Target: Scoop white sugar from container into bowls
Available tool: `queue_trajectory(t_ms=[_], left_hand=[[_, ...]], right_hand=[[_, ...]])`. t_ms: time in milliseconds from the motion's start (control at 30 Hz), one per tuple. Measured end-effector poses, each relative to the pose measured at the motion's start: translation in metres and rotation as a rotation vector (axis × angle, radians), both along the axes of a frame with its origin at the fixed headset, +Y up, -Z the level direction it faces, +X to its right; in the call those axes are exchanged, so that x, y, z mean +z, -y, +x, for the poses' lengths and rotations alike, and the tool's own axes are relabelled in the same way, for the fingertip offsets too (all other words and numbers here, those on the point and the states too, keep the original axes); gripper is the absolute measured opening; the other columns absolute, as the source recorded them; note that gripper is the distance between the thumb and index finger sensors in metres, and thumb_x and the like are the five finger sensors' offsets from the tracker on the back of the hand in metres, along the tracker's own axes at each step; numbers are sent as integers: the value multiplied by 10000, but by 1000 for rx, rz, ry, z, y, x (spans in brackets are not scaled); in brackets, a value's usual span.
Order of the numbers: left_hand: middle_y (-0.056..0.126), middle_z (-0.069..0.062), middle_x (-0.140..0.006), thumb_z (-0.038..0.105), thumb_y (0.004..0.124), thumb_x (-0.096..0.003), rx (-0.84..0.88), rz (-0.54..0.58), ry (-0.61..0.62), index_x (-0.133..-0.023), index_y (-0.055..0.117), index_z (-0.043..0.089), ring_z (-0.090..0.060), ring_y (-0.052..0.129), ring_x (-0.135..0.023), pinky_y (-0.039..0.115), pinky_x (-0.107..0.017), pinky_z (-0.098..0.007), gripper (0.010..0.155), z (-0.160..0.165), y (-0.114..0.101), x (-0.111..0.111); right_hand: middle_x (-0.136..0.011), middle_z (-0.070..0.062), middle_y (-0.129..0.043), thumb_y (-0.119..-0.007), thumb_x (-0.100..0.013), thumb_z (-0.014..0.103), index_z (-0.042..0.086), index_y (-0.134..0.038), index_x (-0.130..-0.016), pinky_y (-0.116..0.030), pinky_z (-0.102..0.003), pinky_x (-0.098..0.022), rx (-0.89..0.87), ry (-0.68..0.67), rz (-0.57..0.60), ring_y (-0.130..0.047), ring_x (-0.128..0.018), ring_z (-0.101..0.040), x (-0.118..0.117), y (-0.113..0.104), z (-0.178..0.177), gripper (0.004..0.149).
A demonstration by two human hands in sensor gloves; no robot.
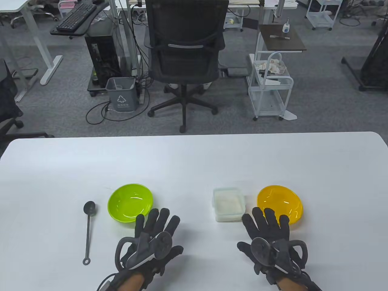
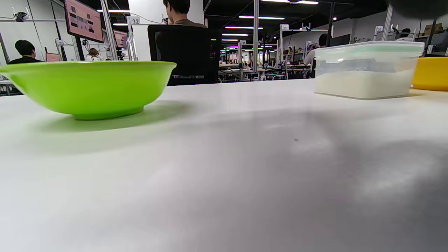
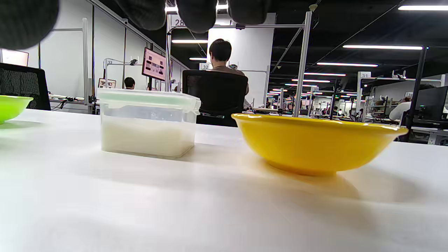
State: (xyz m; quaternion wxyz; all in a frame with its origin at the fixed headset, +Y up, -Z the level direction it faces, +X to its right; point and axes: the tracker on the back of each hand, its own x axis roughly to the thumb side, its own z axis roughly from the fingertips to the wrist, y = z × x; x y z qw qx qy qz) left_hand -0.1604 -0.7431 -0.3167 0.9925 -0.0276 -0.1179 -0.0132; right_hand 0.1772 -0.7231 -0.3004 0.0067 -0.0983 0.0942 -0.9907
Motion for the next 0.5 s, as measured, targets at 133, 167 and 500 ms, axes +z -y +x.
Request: queue_trajectory(t_ms=[133, 167, 500], left_hand=[[120, 133, -1253, 795, 617, -359, 23, 8, 2, -1132, 248, 534, -267, 194, -1232, 110, -818, -603, 895, 0, -2, 2], [119, 134, -1253, 796, 616, -359, 24, 7, 3, -1130, 248, 537, -265, 195, -1232, 111, -818, -602, 893, 0, -2, 2], [123, 135, -1254, 797, 613, -359, 10, 19, 2, -1131, 250, 537, -266, 198, -1232, 110, -818, -602, 891, -1, -2, 3]], right_hand=[[-1247, -10, -293, -670, -414, 735, 446, -371, -1101, -269, -673, -801, 3, 1, 1, -332, -1177, -374, 2, -1, 1, 803], [-1247, -8, -295, -672, -413, 735, 445, -372, -1101, -269, -674, -800, 0, 1, 0, -336, -1175, -376, 2, -1, 1, 804], [-1247, -12, -297, -673, -413, 734, 445, -374, -1101, -267, -674, -800, 8, -11, -22, -341, -1175, -375, 2, 2, 0, 804]])
